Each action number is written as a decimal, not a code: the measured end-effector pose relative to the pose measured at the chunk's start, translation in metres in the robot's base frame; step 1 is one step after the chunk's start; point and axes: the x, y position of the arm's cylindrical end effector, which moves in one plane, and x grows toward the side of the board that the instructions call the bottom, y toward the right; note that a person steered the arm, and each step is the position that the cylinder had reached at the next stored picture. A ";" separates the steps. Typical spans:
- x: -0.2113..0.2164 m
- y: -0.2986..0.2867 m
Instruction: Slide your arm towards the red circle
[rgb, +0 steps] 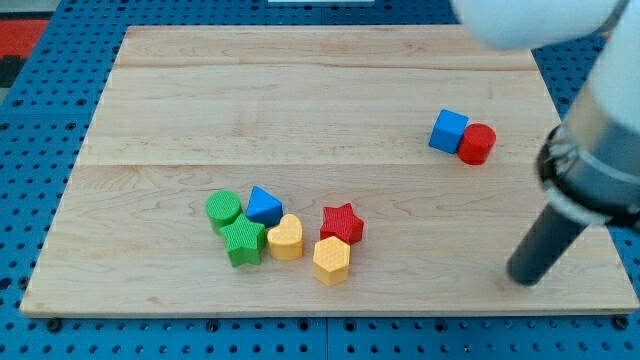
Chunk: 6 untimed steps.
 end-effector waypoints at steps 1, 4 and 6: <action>-0.041 0.057; -0.138 0.053; -0.131 0.041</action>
